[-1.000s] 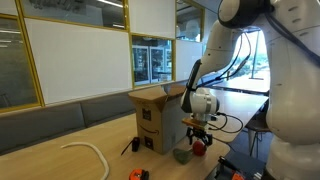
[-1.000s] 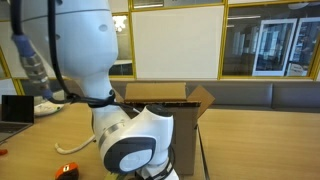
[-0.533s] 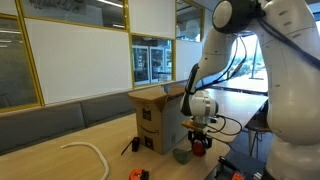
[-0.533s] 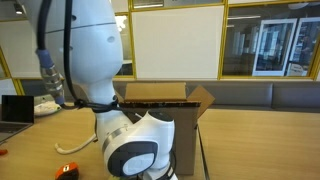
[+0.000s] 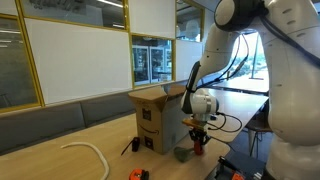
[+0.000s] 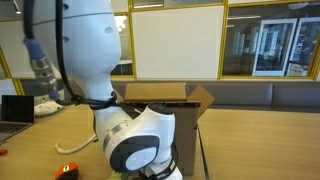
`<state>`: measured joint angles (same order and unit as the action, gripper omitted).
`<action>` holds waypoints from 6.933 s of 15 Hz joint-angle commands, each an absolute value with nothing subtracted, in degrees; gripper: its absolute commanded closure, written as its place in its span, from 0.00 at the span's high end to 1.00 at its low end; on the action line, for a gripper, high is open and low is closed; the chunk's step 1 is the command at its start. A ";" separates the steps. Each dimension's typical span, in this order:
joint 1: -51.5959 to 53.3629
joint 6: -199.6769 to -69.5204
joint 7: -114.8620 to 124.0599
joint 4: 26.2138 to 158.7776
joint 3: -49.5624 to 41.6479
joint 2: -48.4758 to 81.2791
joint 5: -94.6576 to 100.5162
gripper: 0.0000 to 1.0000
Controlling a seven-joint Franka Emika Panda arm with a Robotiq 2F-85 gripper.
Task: Pick up the toy, measuring tapes and the white rope from the table and put them in the box.
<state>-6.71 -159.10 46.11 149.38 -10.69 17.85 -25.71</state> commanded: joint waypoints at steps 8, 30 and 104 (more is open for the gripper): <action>6.82 -162.81 77.53 155.48 -33.22 -0.15 18.93 0.14; 0.83 -133.77 78.94 141.83 0.65 -46.76 36.38 0.13; 3.96 -116.91 37.51 138.83 13.36 -23.06 -9.33 1.00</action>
